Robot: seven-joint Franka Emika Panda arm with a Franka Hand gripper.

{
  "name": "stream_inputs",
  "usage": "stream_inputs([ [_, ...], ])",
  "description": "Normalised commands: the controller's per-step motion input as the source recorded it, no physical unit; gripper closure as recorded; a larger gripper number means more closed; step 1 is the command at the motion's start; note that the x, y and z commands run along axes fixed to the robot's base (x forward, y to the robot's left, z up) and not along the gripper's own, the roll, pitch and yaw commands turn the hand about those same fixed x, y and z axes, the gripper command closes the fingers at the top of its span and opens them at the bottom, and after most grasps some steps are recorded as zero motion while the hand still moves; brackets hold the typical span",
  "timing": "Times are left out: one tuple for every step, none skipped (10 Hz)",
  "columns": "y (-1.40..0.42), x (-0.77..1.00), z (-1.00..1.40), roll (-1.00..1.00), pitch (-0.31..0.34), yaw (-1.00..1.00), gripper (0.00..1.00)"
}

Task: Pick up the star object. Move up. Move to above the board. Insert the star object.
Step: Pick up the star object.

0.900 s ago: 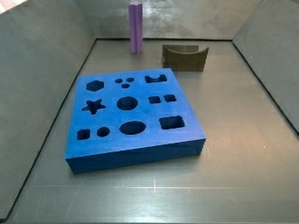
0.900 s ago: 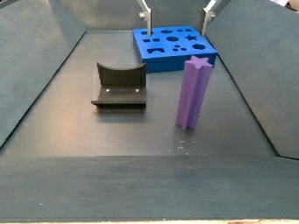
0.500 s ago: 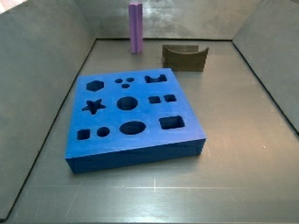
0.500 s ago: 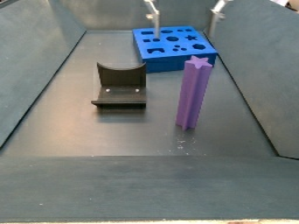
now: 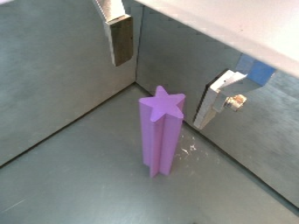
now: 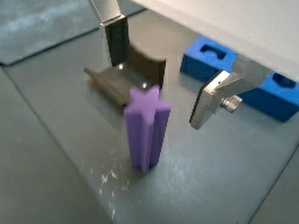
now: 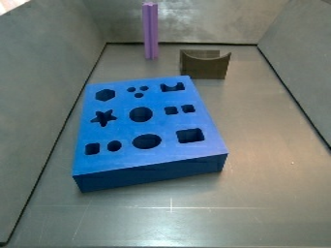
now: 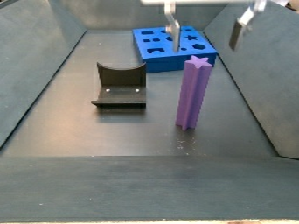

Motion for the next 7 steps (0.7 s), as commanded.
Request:
stream_inputs([
  [0.51,-0.08,-1.00,-0.01,0.000,0.00,0.00],
  [0.30,0.02,-0.47,-0.05,0.000,0.00,0.00],
  [-0.08,0.00,-0.07,0.00,0.000,0.00,0.00],
  [-0.31,0.02,-0.51,-0.02,-0.123,-0.26,0.00],
  [0.00,0.08,-0.11,-0.04,0.000,-0.10,0.00],
  [0.00,0.00,-0.06,0.00,0.000,0.00,0.00],
  [0.00,-0.03,-0.63,0.05,-0.041,0.00,0.00],
])
